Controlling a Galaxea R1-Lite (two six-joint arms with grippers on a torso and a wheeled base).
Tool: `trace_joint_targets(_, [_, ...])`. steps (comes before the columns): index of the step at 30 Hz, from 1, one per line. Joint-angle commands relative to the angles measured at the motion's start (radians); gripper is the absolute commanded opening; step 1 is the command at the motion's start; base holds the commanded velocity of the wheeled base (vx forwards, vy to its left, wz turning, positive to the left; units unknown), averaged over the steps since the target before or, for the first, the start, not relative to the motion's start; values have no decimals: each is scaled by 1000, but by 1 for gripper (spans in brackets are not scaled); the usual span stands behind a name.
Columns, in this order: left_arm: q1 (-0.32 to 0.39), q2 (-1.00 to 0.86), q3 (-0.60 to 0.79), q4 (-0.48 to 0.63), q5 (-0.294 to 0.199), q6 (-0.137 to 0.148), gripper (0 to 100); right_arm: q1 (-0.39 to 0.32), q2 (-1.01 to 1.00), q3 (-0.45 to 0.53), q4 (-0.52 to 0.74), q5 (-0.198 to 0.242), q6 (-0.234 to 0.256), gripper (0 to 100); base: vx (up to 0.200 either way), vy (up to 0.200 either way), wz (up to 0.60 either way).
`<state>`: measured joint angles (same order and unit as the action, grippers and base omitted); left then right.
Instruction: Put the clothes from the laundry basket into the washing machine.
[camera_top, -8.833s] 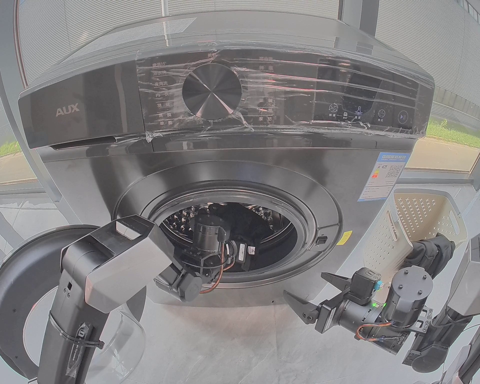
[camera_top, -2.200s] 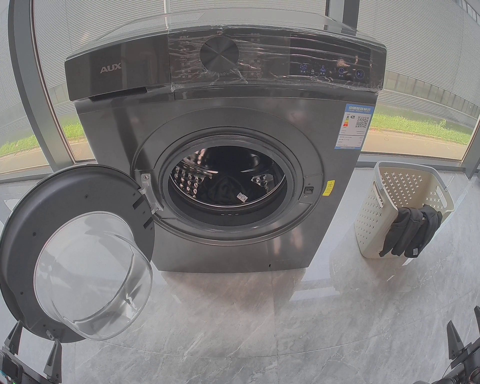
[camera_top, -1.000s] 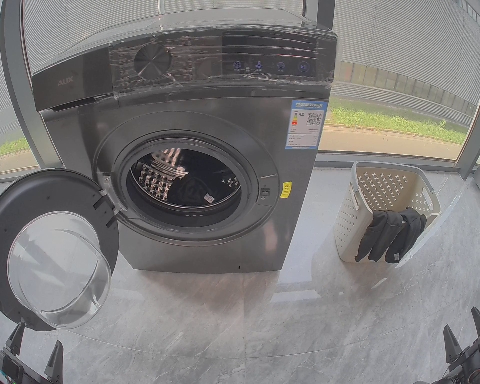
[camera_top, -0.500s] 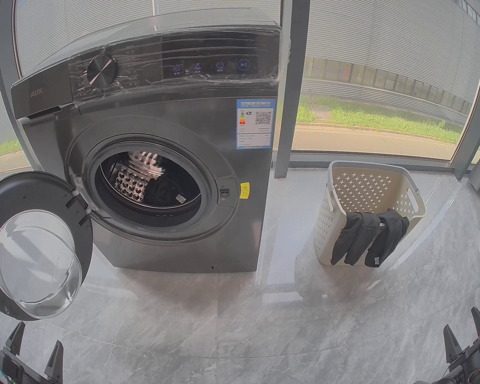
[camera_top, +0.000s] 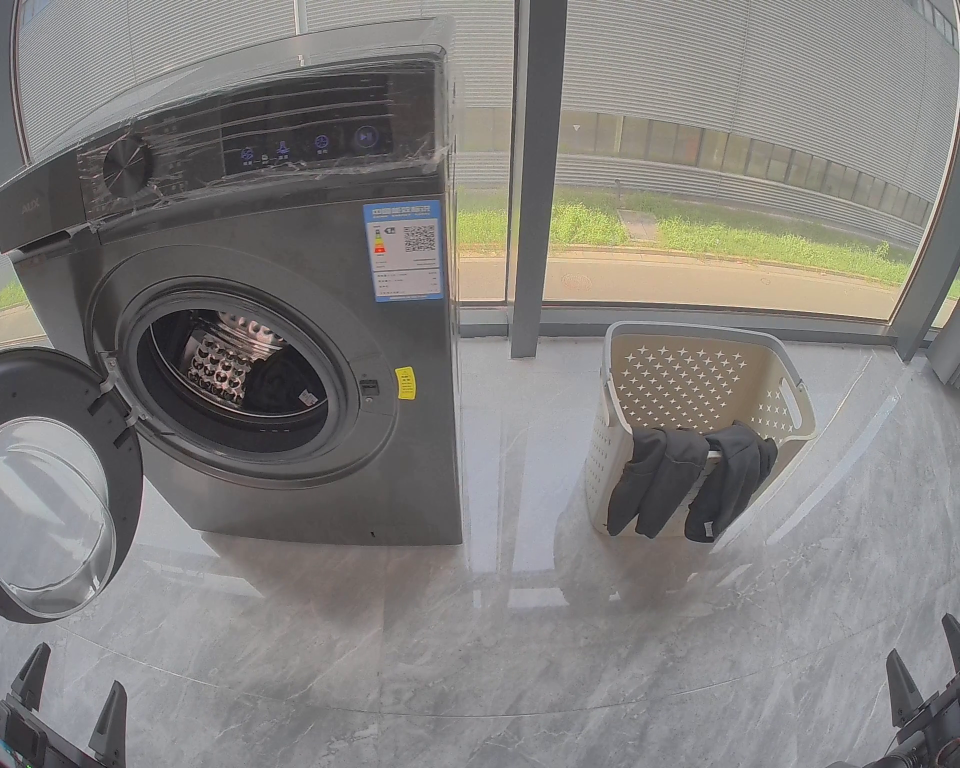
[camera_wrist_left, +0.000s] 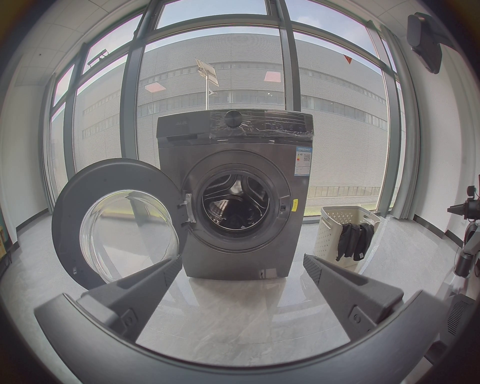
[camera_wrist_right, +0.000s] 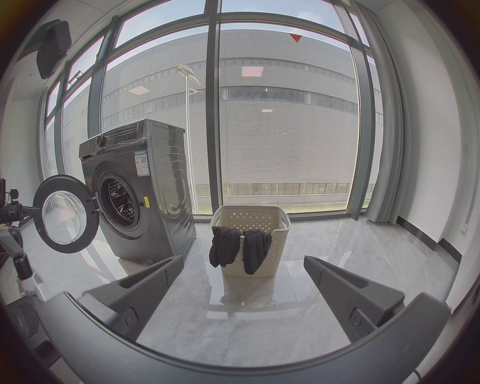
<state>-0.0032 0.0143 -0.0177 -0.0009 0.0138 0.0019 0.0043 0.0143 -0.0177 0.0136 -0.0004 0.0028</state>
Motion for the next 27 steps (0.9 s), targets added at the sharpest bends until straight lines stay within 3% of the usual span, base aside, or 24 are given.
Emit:
trace_joint_targets(1, [0, -14, 16, -1, 2, 0, 100, 0, -14, 10, 0, 0, 0, 100, 0, -200, 0])
trace_joint_targets(6, [0, -14, 16, -1, 0, -2, 100, 0, -14, 12, 0, 0, 0, 100, 0, -200, 0])
trace_joint_targets(12, [0, -14, 16, 1, 6, -7, 100, 0, -14, 10, 0, 0, 0, 100, 0, 0, 0])
trace_joint_targets(24, [0, -14, 16, -1, 3, -3, 100, 0, -14, 10, 0, 0, 0, 100, 200, 0, 0])
trace_joint_targets(27, [0, -14, 16, 1, 3, -5, 100, 0, -14, 12, 0, 0, 0, 100, 0, 0, 0])
